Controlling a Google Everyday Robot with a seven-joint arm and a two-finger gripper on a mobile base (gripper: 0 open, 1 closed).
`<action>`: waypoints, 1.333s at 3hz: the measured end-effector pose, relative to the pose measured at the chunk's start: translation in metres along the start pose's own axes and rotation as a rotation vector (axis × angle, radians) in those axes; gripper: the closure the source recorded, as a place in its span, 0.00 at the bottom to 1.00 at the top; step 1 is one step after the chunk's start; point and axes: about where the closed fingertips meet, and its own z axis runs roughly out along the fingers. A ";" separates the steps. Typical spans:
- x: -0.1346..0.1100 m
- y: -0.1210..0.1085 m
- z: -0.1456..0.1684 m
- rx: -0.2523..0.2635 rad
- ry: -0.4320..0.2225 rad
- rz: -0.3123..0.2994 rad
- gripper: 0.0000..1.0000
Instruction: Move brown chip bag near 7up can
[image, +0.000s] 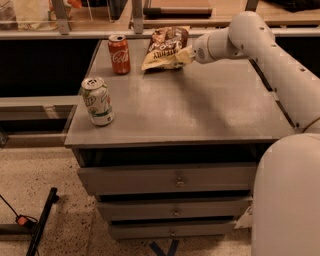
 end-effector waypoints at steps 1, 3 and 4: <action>-0.009 0.005 0.000 -0.002 -0.021 -0.027 1.00; 0.002 0.034 -0.052 -0.068 -0.100 -0.013 1.00; 0.040 0.058 -0.099 -0.098 -0.142 0.039 1.00</action>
Offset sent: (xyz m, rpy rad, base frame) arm -0.0486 -0.0102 0.0250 0.0603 -0.0926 0.1058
